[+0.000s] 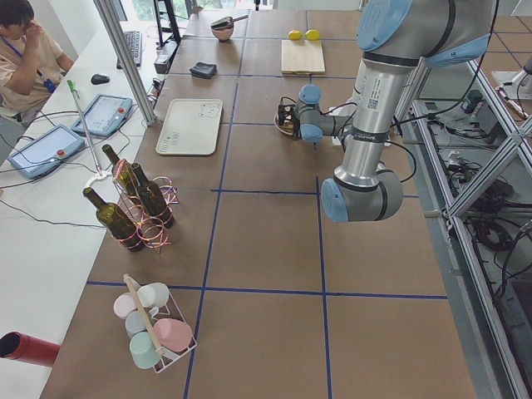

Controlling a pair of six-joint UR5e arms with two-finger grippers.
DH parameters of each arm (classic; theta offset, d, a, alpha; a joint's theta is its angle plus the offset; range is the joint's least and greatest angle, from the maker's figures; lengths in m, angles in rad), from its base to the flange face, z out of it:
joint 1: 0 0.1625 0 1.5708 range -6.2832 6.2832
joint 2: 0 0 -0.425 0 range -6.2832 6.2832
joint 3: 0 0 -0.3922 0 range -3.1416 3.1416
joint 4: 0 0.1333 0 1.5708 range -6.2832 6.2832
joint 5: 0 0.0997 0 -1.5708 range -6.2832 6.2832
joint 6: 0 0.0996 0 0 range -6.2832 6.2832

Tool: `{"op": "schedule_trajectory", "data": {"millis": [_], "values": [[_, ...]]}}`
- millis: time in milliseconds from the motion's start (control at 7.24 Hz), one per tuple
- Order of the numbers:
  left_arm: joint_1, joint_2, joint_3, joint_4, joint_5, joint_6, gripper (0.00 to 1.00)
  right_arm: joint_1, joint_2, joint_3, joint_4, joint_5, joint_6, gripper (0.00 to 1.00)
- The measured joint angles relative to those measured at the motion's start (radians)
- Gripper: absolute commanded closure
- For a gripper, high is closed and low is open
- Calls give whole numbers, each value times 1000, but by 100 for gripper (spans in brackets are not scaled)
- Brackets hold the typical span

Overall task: Make sandwich and place on tray
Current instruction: 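Grip the plate rim with the left gripper and lift it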

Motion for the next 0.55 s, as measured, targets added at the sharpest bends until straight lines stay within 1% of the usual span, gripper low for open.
{"op": "schedule_trajectory", "data": {"millis": [138, 276, 553], "values": [[0, 0, 5, 0, 0, 0, 63, 0, 1, 0, 0, 0, 0, 0], [1, 0, 10, -1, 0, 0, 66, 0, 2, 0, 0, 0, 0, 0], [2, -1, 16, -2, 1, 0, 75, 0, 4, -1, 0, -1, 0, 0]]}}
